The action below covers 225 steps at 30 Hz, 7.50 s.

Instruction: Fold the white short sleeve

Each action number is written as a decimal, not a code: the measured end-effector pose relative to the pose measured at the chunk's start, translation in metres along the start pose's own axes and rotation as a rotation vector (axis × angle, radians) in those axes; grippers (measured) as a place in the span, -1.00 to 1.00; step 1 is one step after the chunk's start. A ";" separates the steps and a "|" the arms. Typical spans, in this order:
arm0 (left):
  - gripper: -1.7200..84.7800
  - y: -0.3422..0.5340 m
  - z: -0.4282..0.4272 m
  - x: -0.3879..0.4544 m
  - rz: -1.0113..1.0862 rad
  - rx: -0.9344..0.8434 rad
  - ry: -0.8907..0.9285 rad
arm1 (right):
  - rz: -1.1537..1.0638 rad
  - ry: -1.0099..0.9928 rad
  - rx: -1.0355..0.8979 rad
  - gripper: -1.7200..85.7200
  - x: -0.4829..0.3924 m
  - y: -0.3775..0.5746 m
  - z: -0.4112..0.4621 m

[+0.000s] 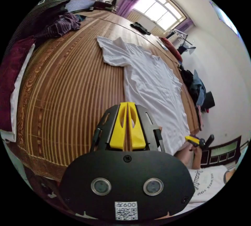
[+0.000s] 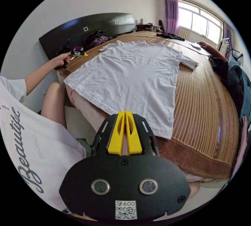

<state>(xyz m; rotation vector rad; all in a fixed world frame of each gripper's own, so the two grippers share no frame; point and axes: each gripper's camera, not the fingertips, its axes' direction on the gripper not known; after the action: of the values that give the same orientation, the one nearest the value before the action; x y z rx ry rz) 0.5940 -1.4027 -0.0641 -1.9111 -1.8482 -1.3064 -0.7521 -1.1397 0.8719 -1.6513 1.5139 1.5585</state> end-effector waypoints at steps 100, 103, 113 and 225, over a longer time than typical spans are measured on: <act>-0.94 0.249 0.906 0.001 0.851 -0.227 -0.168 | 0.180 0.201 0.005 -0.98 0.209 -0.551 -0.071; -0.94 0.251 0.777 -0.046 0.743 -0.110 -0.095 | 0.108 0.343 0.348 -0.98 0.152 -0.531 -0.102; -0.95 0.177 0.453 -0.246 0.404 0.028 -0.504 | -0.021 0.169 0.216 -0.98 0.011 -0.658 0.039; -0.95 -0.382 -0.301 0.567 -0.159 0.208 0.259 | 0.080 -0.587 0.256 -0.98 0.196 -0.821 0.544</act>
<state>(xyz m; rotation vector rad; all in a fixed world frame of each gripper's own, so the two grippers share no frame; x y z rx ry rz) 0.0327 -1.1125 0.3349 -1.4450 -1.9449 -1.2790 -0.3170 -0.4907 0.2415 -0.8927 1.3884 1.6184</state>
